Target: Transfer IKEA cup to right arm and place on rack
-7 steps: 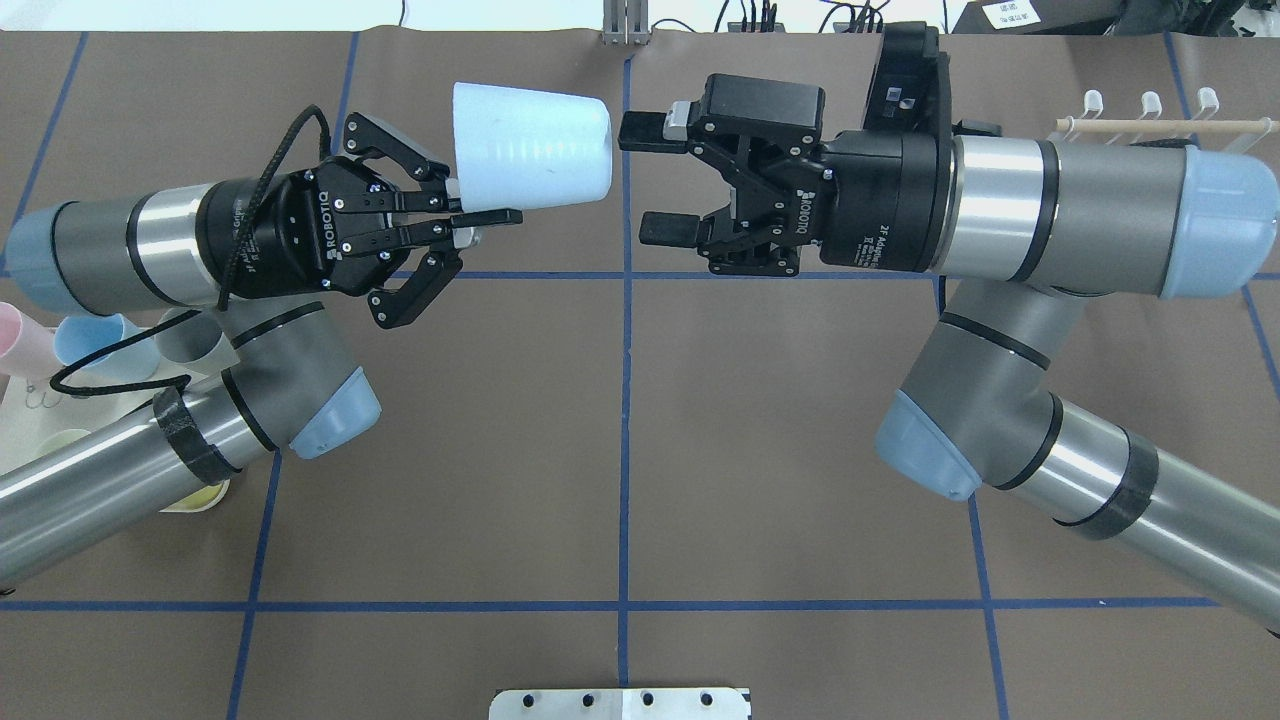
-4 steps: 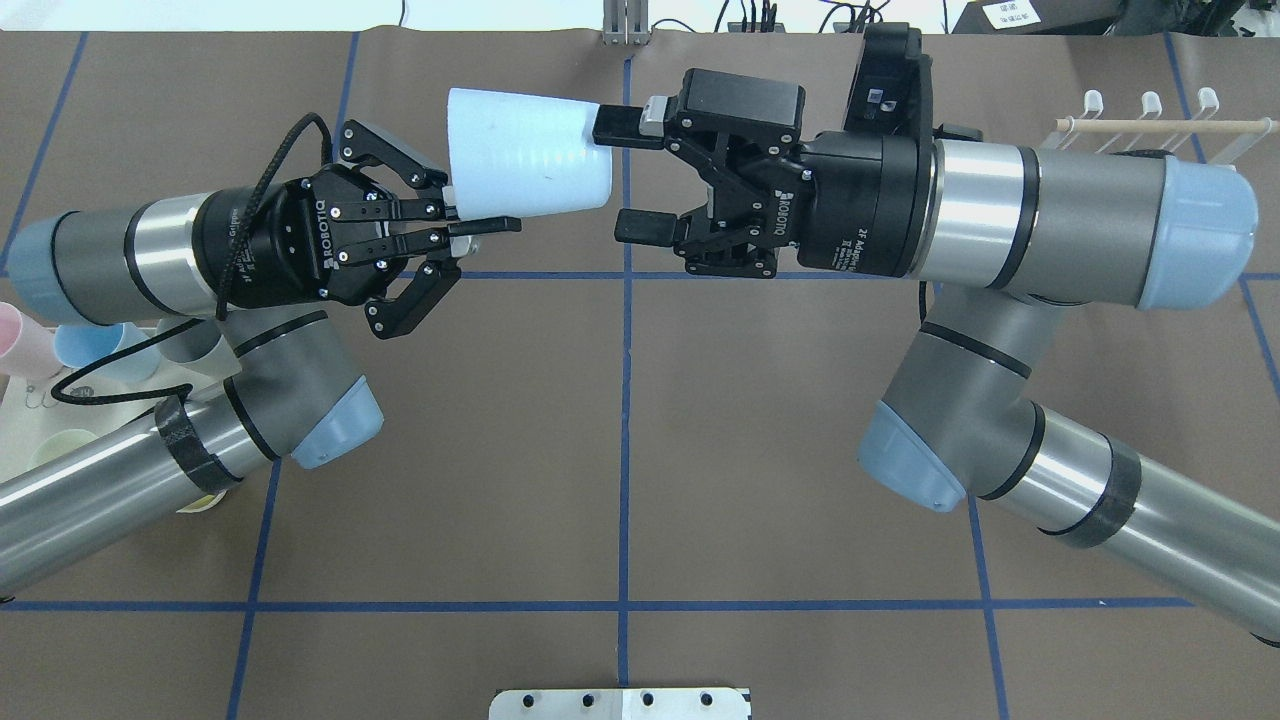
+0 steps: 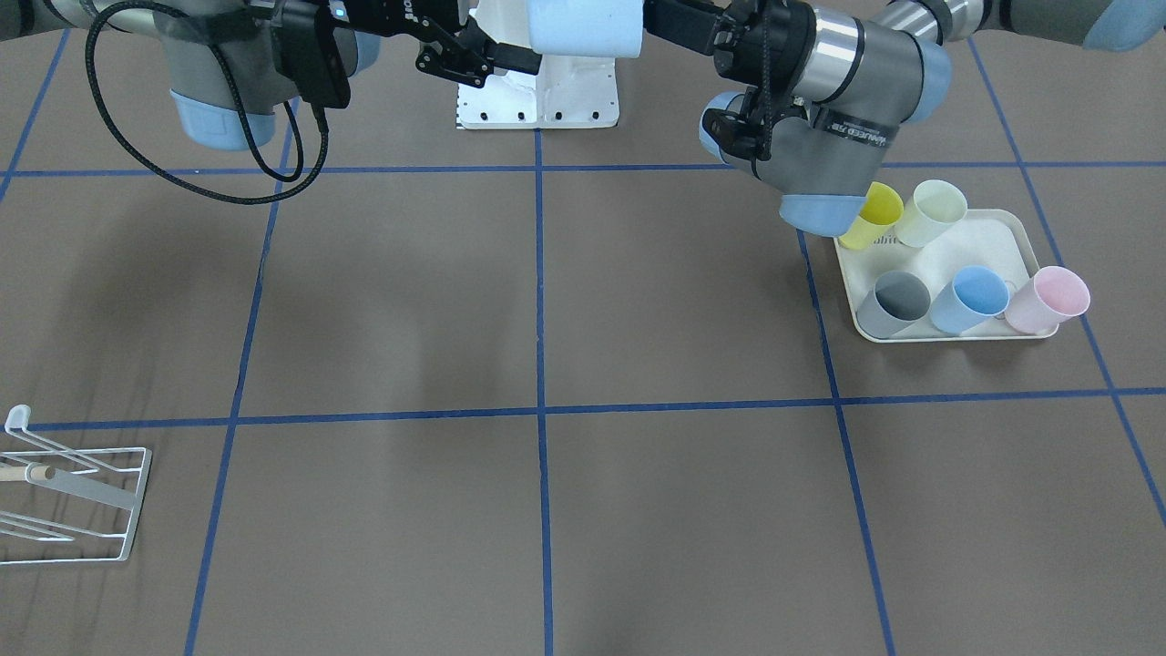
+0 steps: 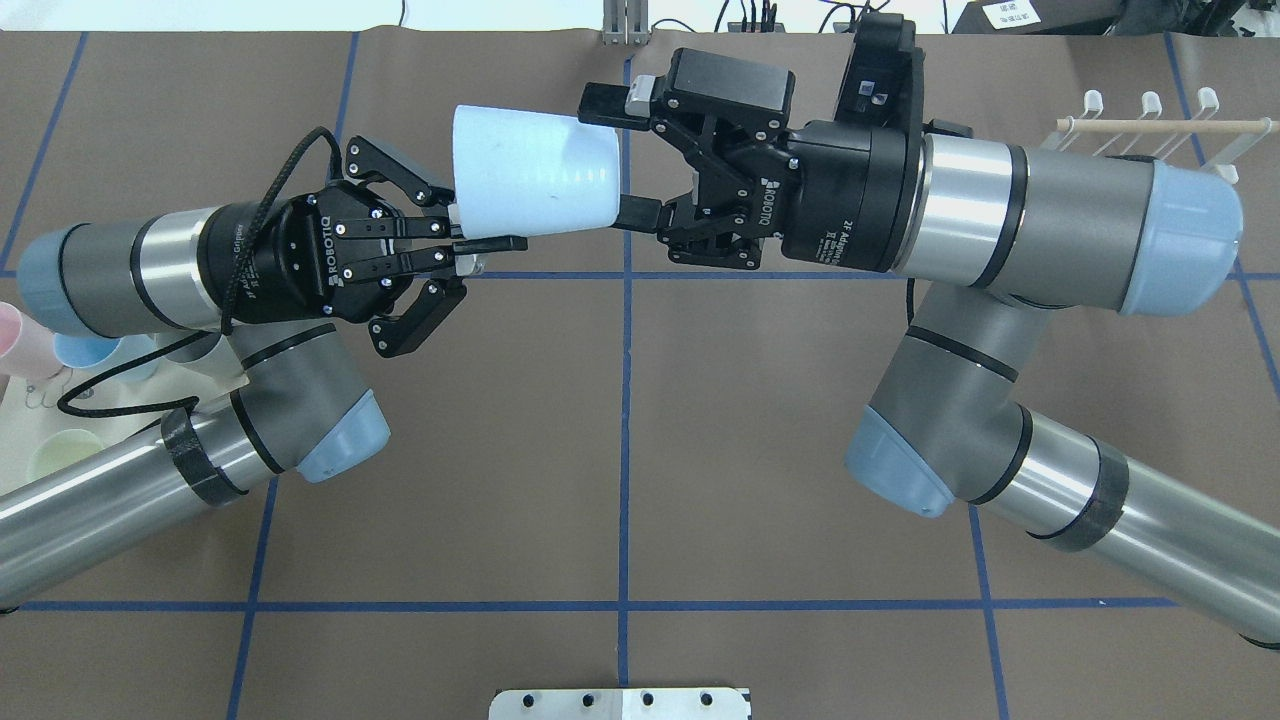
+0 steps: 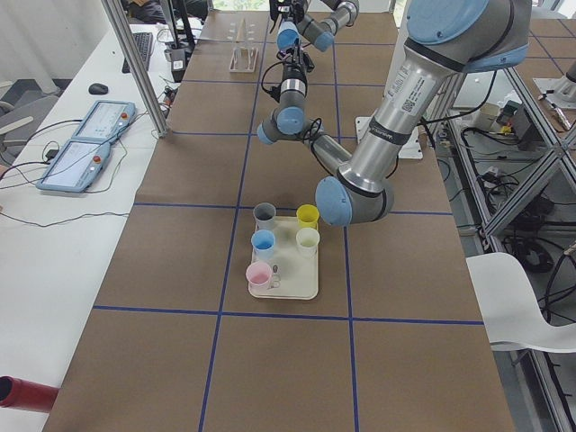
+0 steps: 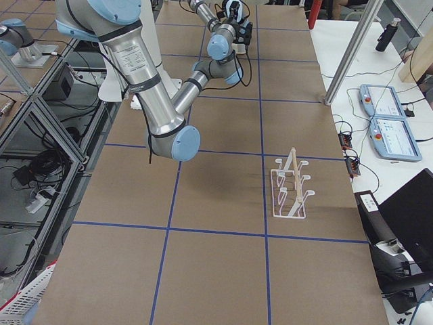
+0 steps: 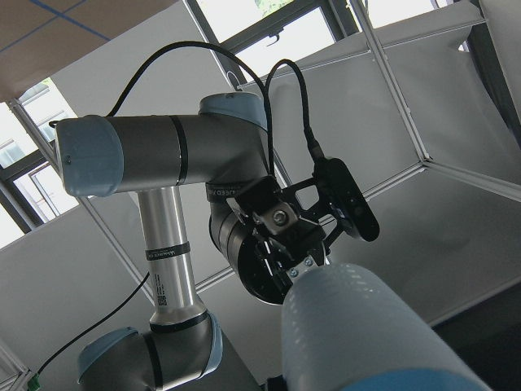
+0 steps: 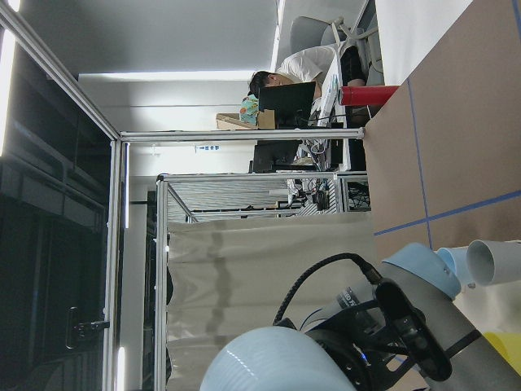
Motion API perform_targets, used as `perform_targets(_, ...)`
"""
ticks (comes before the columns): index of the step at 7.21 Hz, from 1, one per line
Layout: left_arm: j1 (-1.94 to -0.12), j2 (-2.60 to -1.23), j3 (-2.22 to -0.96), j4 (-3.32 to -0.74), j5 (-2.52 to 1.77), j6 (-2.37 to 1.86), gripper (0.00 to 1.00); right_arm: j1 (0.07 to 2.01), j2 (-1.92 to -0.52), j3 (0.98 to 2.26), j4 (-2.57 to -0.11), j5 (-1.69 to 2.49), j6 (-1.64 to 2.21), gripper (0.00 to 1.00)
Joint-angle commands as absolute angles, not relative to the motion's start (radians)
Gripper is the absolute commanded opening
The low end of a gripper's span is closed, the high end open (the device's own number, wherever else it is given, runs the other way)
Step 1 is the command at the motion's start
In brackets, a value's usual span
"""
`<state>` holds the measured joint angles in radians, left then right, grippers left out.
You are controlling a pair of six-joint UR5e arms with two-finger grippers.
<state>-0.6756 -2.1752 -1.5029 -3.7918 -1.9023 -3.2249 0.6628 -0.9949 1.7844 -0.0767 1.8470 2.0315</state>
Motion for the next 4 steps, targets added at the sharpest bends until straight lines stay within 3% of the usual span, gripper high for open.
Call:
perform_targets(1,-0.673,-2.175,-1.506,-3.792,-1.887,-3.224,0.0,0.65,-0.994,1.786,-0.077,1.847,2.029,0.98)
perform_targets(4,-0.67,-2.175,-1.505,-3.794,-1.882,-3.223,0.0,0.638,-0.996,1.786,-0.045,1.847,2.029,0.97)
